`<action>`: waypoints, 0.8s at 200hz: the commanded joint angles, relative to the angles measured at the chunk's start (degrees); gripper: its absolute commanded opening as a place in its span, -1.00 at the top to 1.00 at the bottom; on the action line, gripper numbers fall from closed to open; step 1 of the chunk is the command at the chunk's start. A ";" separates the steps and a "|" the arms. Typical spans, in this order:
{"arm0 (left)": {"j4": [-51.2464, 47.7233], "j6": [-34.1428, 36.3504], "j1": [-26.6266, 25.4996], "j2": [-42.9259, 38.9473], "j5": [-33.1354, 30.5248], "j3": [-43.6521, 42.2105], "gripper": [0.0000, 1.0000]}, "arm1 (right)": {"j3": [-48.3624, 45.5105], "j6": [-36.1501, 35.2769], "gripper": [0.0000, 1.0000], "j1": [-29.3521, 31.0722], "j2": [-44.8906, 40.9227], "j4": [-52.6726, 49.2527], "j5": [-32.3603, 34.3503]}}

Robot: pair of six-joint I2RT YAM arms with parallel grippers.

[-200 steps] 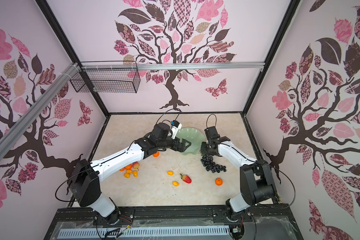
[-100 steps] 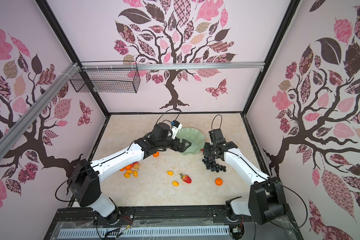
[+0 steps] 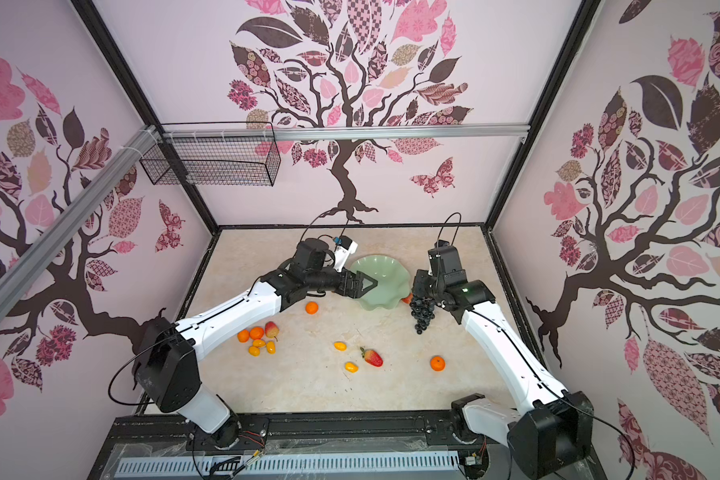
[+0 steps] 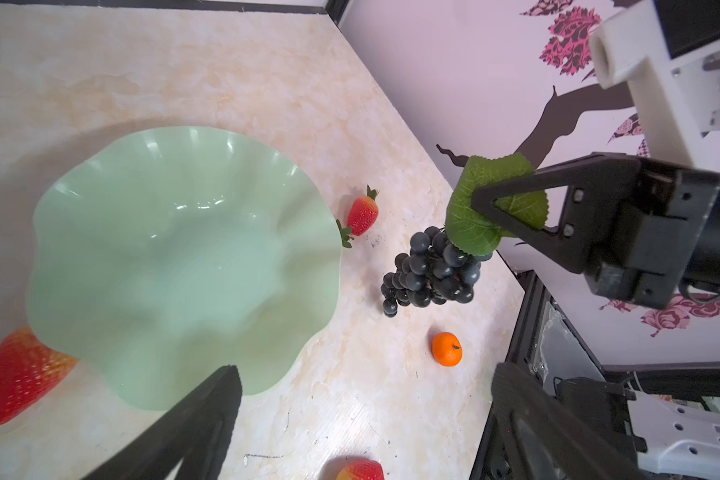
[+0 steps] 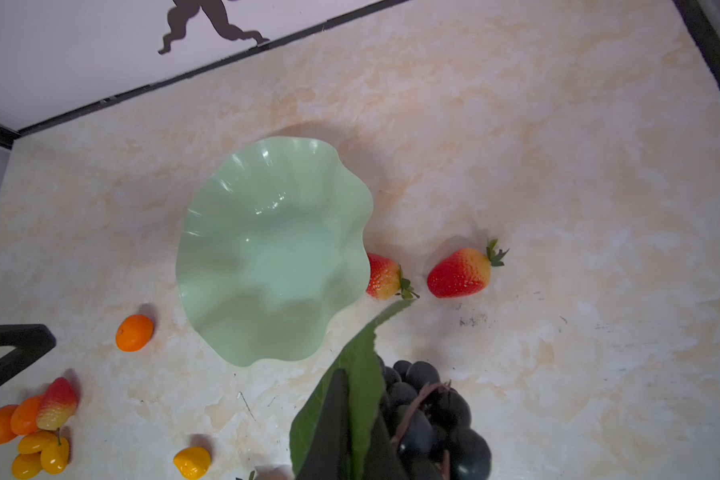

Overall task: Place and organize the fake fruits in the fruit bowl
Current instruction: 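Lift the dark grape bunch with the right gripper and lower it into the bowl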

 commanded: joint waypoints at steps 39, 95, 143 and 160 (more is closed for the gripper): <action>6.85 -5.34 6.37 -1.68 5.47 -2.51 -0.97 | 13.23 -1.98 1.00 -0.21 2.35 -1.66 -0.86; 10.30 -11.21 12.30 -1.58 3.05 -4.48 -0.97 | 20.43 0.85 1.00 -0.21 8.91 1.84 -9.74; 9.87 -12.20 13.82 -1.45 0.60 -4.58 -0.97 | 20.02 4.33 1.00 0.45 14.70 7.39 -15.95; 9.94 -12.39 13.81 -1.34 0.38 -4.65 -0.97 | 19.92 5.20 1.00 1.72 16.82 9.45 -16.13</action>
